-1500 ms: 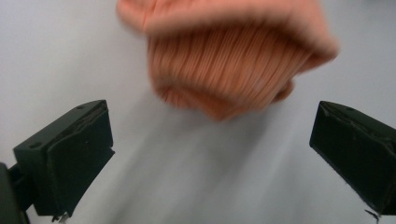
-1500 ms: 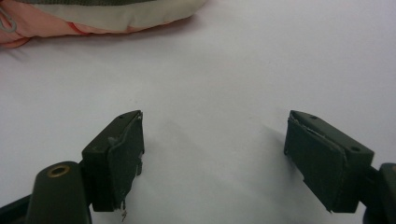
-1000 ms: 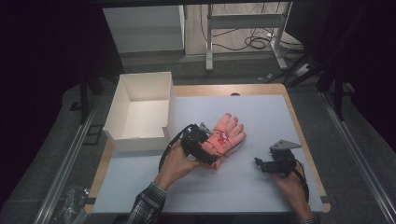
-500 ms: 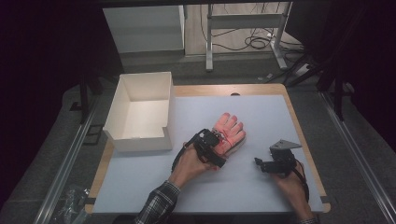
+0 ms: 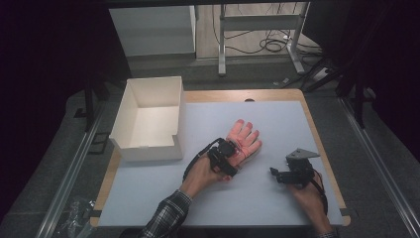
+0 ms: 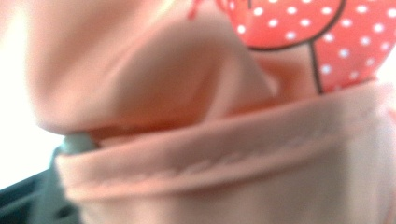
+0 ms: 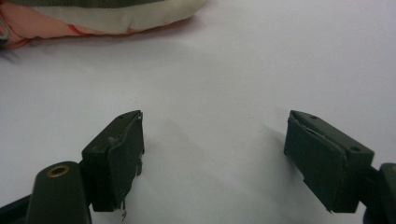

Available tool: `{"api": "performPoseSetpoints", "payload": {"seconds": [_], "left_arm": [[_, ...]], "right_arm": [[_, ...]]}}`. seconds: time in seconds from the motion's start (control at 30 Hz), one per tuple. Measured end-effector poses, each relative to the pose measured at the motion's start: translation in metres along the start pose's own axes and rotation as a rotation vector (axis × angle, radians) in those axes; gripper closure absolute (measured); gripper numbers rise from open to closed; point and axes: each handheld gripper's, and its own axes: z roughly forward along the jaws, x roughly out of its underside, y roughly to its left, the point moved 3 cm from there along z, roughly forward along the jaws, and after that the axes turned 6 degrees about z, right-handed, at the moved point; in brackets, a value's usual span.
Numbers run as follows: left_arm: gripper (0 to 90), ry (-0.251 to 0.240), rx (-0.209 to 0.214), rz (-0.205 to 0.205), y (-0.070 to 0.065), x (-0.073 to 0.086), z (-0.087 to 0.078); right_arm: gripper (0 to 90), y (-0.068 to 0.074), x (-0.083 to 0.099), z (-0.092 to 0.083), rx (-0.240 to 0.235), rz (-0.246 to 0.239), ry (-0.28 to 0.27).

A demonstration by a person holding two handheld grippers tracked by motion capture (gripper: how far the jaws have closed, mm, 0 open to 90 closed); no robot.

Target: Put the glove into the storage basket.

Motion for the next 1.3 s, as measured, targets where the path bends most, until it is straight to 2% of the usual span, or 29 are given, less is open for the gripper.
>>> {"api": "performPoseSetpoints", "payload": {"seconds": [0.1,0.2,0.5,0.87,1.13,1.3], "left_arm": [[39.2,-0.007,0.017,0.018,0.002,0.000,-0.004],[41.1,-0.028,0.035,0.002,0.005,0.001,-0.008],[41.3,-0.057,0.014,-0.032,0.016,-0.002,-0.026],[40.2,-0.059,-0.044,-0.043,0.031,-0.012,-0.059],[40.1,-0.104,-0.079,-0.079,0.047,-0.018,-0.087],[40.1,-0.100,-0.128,-0.078,0.058,-0.022,-0.105]], "right_arm": [[20.1,0.000,0.000,0.000,0.000,-0.001,0.000],[20.1,0.000,0.000,0.000,0.000,-0.001,0.000],[20.1,0.000,0.000,0.000,0.000,0.001,0.003],[20.1,0.000,0.000,0.000,0.000,0.002,-0.001],[20.1,0.000,0.000,0.000,-0.001,0.003,0.000],[20.1,0.000,0.000,0.000,-0.002,0.003,-0.001]]}}
